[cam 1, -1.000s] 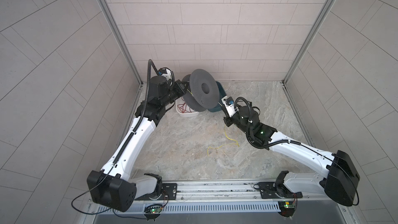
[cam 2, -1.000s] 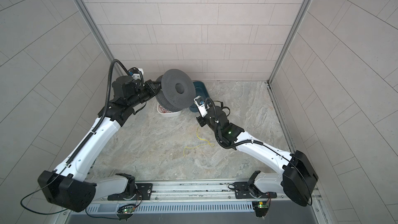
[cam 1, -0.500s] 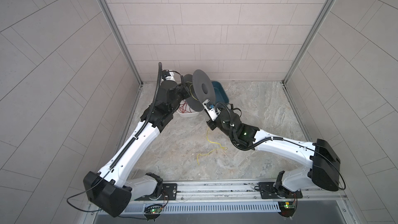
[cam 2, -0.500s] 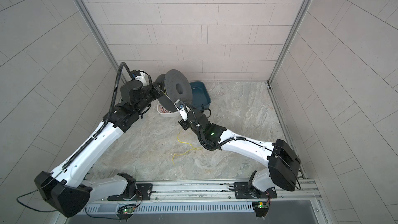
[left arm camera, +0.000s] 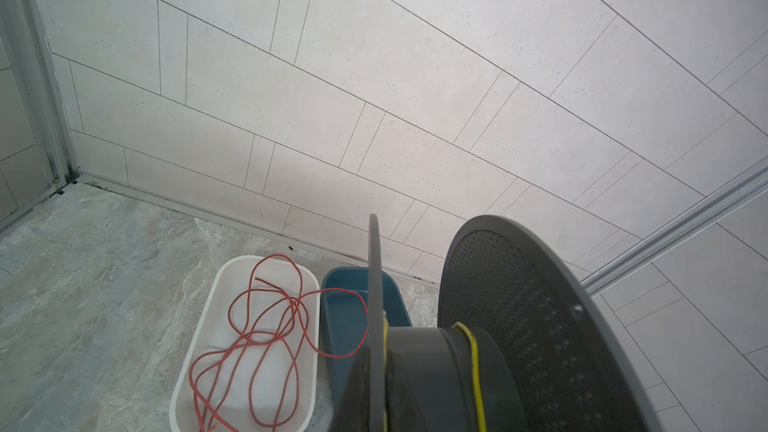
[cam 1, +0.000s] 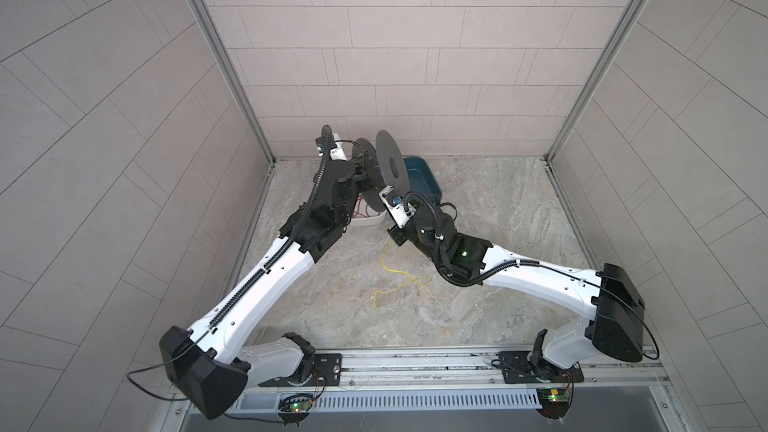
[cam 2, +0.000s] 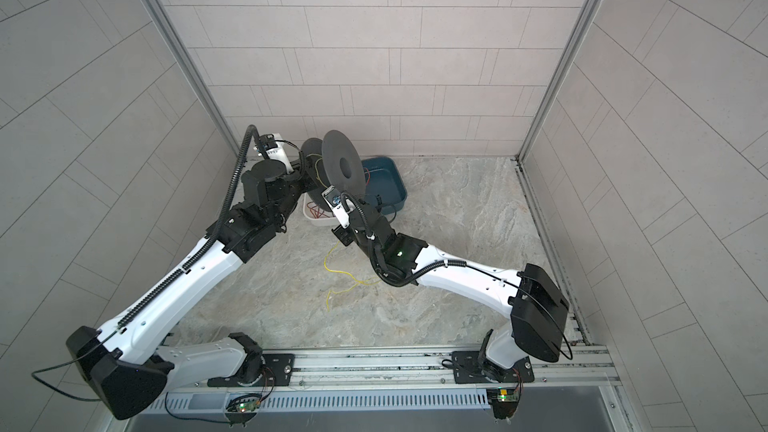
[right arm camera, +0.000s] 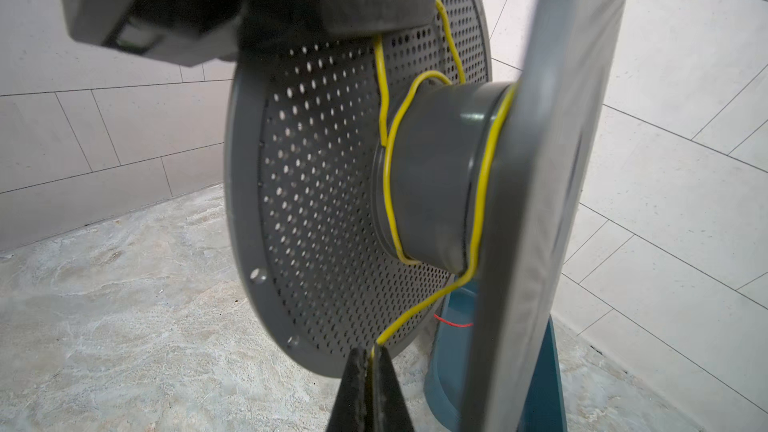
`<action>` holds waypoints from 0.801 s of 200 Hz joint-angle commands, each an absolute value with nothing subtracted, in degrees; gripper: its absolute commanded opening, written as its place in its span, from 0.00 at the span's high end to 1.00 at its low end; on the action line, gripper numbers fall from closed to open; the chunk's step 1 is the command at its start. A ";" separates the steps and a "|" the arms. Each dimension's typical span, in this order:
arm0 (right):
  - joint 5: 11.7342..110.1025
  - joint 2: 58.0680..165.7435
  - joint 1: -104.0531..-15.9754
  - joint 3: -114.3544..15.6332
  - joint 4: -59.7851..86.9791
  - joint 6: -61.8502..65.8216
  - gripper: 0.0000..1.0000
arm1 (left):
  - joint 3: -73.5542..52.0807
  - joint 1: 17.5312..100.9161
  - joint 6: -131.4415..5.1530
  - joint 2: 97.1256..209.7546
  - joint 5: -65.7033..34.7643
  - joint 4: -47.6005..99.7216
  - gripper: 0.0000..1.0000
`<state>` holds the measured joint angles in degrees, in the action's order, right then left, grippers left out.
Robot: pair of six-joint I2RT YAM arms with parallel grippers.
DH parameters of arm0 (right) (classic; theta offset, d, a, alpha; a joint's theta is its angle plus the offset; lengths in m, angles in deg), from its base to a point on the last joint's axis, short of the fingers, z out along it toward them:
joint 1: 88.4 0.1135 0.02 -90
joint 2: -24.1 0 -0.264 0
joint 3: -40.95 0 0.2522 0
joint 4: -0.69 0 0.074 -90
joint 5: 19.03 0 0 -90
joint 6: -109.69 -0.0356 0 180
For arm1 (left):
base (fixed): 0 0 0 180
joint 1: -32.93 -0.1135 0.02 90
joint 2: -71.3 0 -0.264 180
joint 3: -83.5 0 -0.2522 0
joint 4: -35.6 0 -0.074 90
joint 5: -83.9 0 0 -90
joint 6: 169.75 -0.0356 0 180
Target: Wrap the cables
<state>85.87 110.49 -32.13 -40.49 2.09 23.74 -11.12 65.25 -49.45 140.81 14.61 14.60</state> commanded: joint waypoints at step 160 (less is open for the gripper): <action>86.84 95.12 -30.65 -28.06 -2.70 27.62 0.73 | -1.72 65.70 -59.53 140.70 6.34 8.71 1.00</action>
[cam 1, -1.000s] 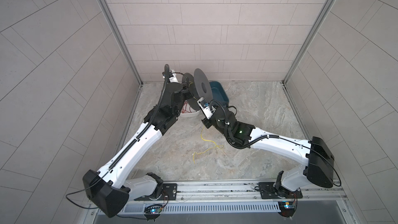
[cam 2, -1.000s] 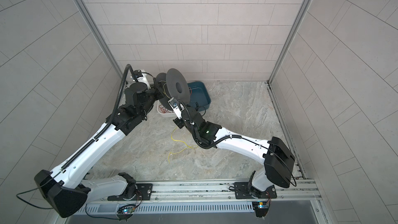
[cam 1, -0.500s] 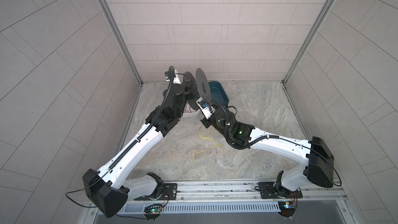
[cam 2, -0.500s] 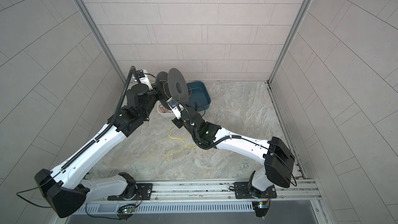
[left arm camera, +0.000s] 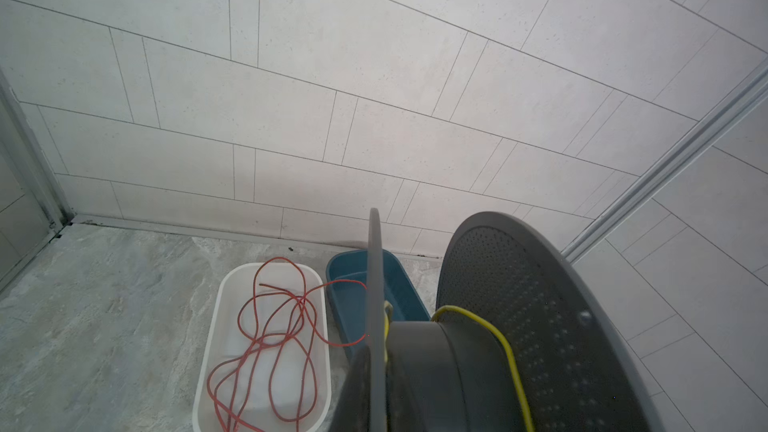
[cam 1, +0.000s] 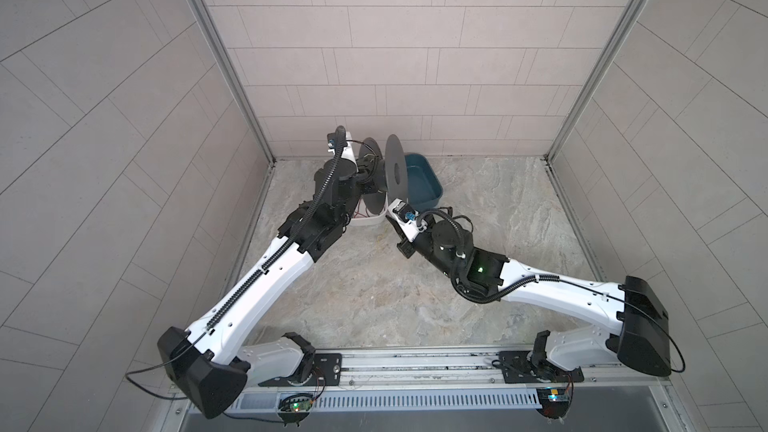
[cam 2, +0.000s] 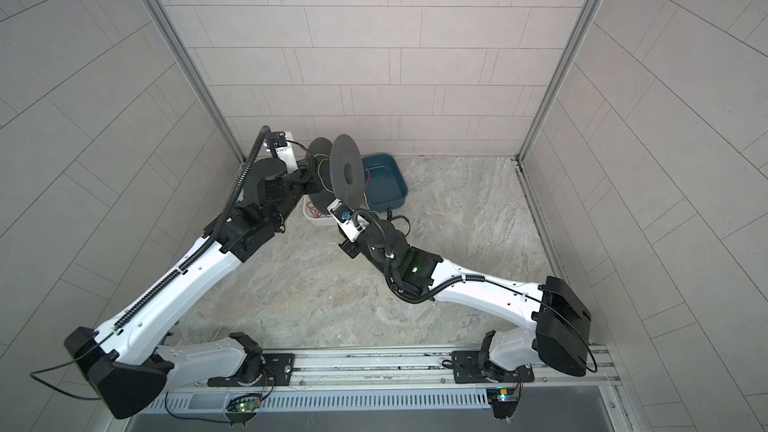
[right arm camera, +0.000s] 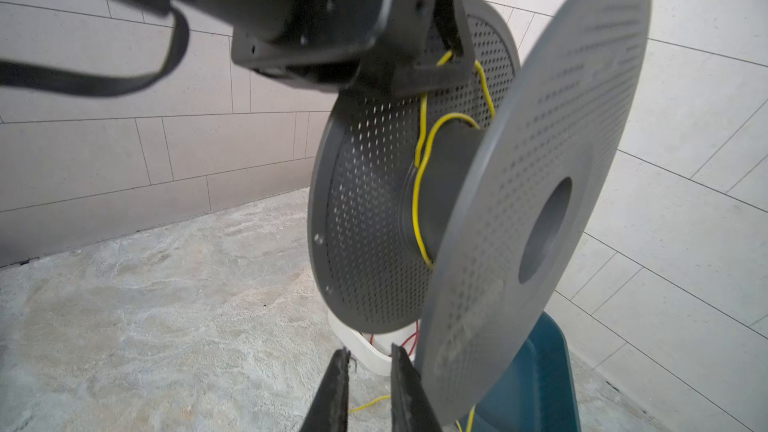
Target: Wrap the cables
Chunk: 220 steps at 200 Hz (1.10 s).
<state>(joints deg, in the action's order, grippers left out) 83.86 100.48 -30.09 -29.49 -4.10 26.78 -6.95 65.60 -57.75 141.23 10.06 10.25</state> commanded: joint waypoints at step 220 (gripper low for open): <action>47.87 78.28 -56.62 -15.17 18.00 18.09 0.23 | 21.70 55.83 -58.82 147.39 -23.62 -13.45 1.00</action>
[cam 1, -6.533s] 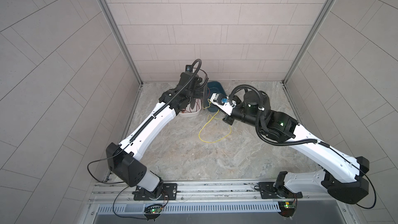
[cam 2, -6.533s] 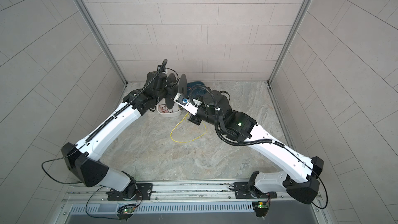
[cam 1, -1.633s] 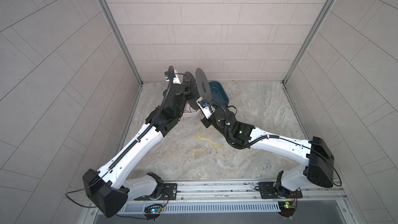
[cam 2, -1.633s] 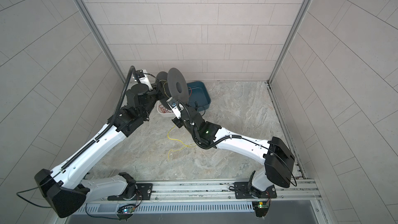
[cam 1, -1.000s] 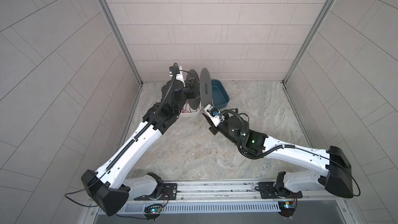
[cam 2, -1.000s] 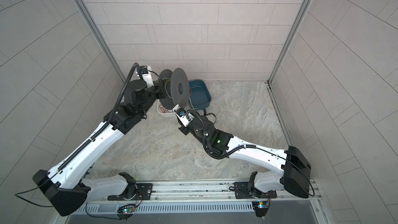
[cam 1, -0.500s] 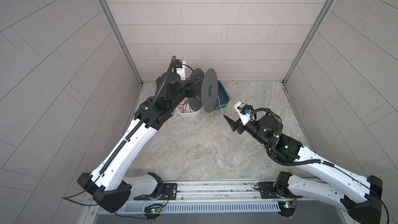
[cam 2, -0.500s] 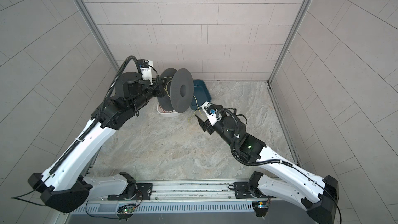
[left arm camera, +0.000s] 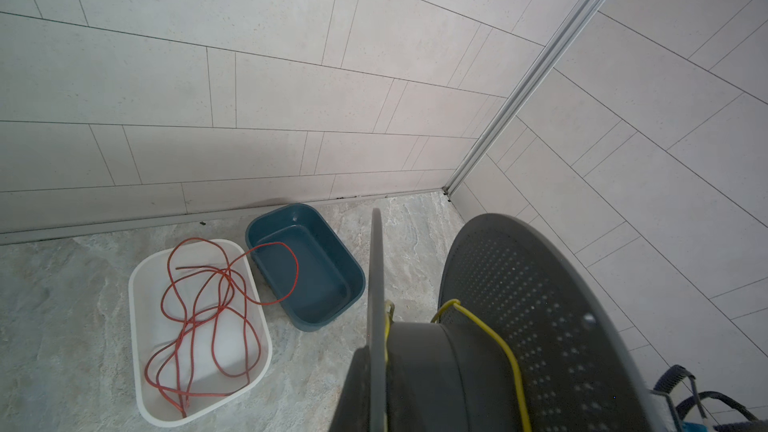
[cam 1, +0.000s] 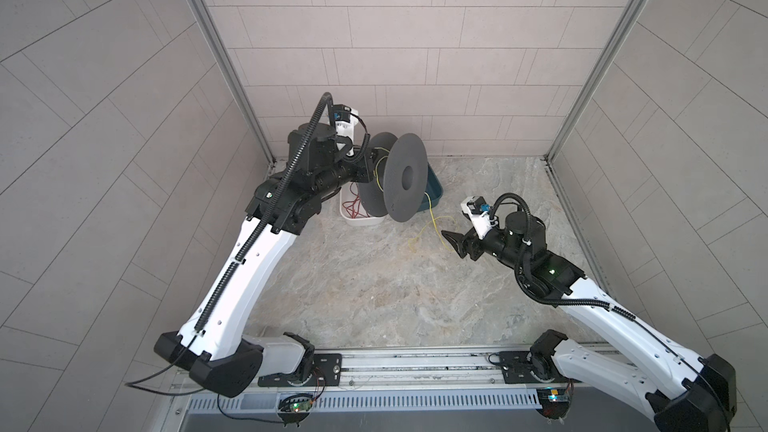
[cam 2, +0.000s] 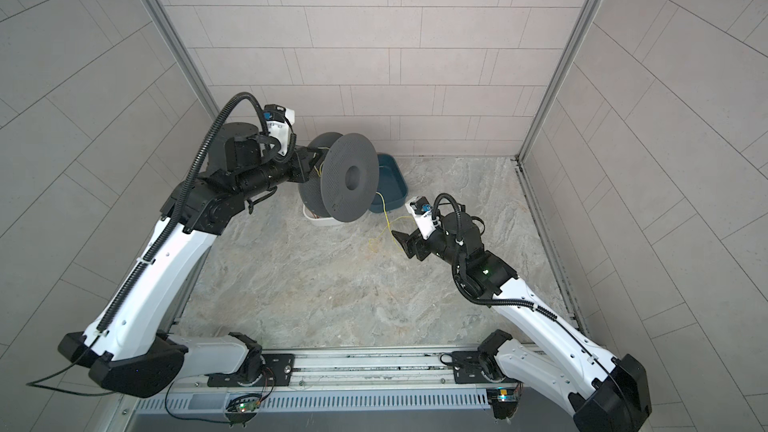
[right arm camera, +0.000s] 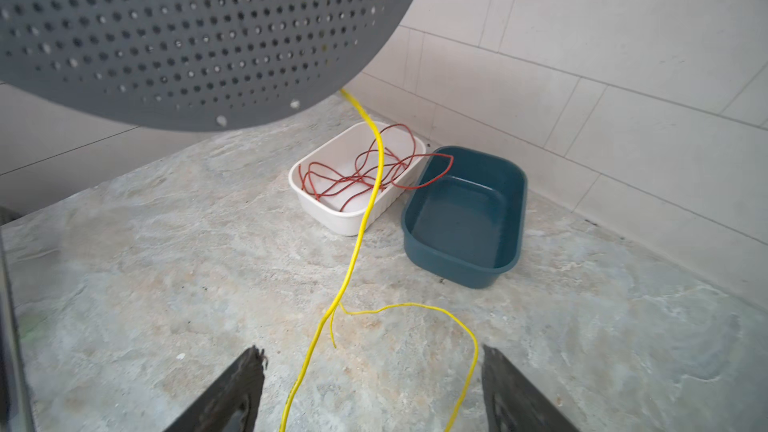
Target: Wrap the cables
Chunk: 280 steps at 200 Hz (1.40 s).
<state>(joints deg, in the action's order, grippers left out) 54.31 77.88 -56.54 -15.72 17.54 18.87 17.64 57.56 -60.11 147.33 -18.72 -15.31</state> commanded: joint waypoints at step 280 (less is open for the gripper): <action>50.27 83.82 -54.17 -15.16 17.84 21.61 0.62 | 31.20 47.02 -55.80 152.82 -36.19 -18.16 1.00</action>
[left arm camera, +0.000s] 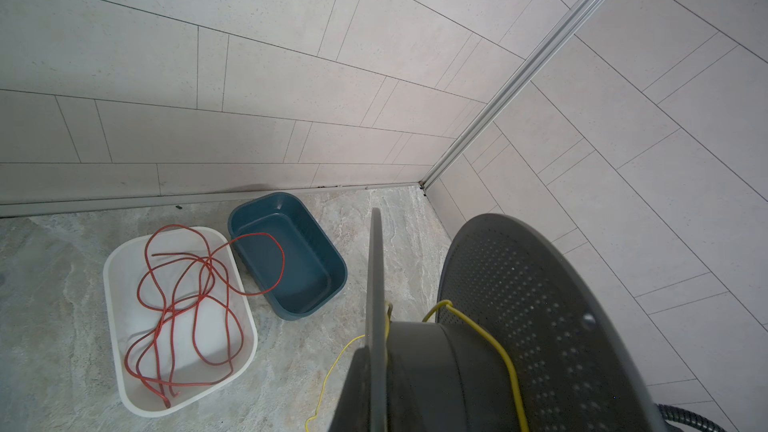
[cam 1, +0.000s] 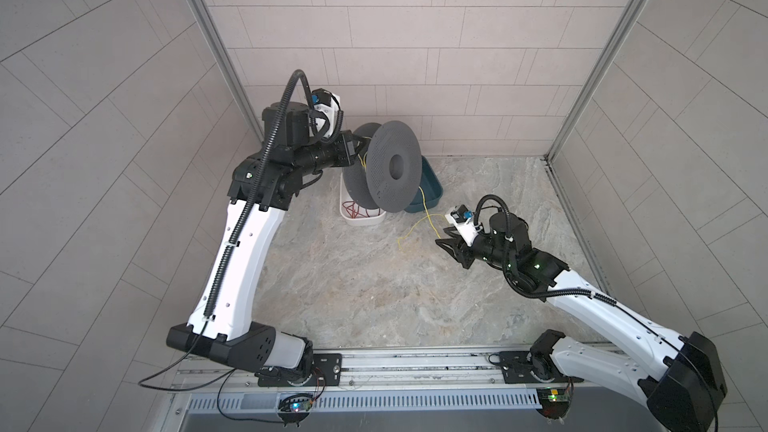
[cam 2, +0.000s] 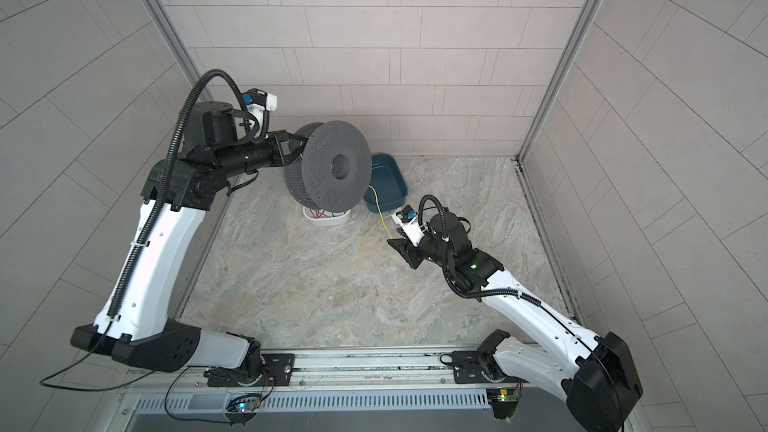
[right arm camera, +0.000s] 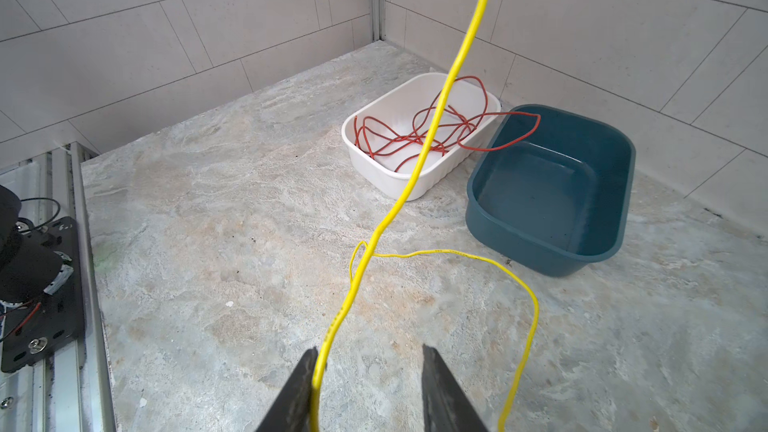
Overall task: Wrap the cables
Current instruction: 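Grasp the yellow cable with the right gripper and lift it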
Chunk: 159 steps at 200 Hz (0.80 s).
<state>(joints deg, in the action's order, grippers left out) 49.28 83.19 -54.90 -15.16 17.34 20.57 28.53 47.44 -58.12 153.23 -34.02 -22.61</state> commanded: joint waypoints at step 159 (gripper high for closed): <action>53.94 86.73 -49.07 -17.63 20.71 22.97 0.98 | 28.70 46.93 -54.03 153.23 -35.31 -16.35 1.00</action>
<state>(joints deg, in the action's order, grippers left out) 53.47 87.02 -49.81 -16.03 19.11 22.73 28.55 47.39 -56.11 154.43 -35.22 -22.50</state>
